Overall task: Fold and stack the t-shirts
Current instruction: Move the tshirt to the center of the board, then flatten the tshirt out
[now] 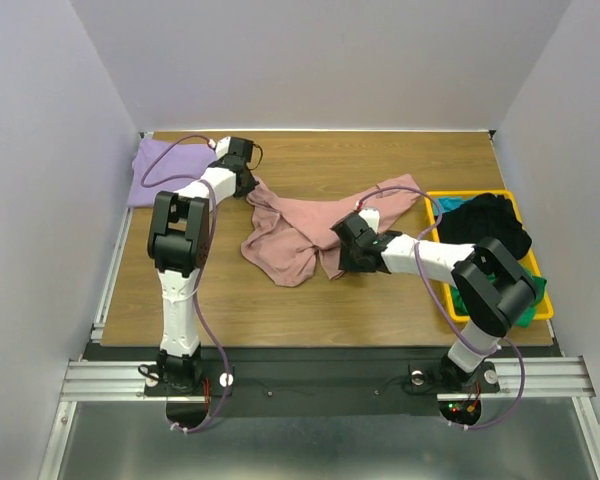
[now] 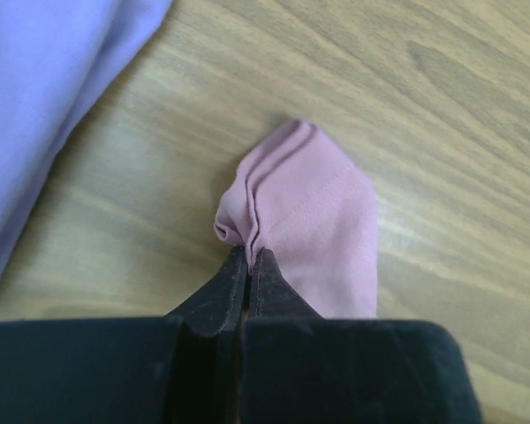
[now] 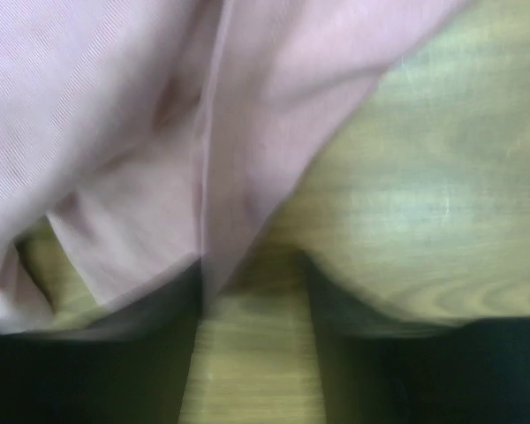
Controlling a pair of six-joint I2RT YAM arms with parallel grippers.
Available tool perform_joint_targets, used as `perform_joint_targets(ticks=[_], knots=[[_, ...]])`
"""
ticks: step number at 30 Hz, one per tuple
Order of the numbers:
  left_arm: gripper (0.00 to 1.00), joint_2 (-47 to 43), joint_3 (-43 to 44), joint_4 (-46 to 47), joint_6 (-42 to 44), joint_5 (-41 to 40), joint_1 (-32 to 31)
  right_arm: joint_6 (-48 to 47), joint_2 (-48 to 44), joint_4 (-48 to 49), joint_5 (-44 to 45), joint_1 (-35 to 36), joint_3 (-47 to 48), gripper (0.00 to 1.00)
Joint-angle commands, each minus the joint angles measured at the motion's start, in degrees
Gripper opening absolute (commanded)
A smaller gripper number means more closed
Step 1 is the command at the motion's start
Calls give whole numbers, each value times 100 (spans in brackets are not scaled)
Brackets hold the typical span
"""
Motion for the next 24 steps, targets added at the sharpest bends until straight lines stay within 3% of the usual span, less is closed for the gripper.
perform_joint_targets(ticks=[1,4,11,14,20,24], knots=[[0,-1560,-749,496,154,-187,-17,51,230,468,641,16,337,26],[0,-2507,-1347,621,189,-530,-17,69,108,451,1072,16,303,1],[0,-4917,-2446,814,75,-943,-17,-588,-1656,65,2522,16,355,0],[0,-6156,-2772,841,14,-1005,-26,-1089,-3008,20,2699,25,565,1],[0,-8109,-2457,596,101,-874,-70,-1899,-4418,-6,2270,16,1452,0],[0,-8856,-1912,481,189,-523,-70,-2049,-4964,-67,874,16,2234,0]])
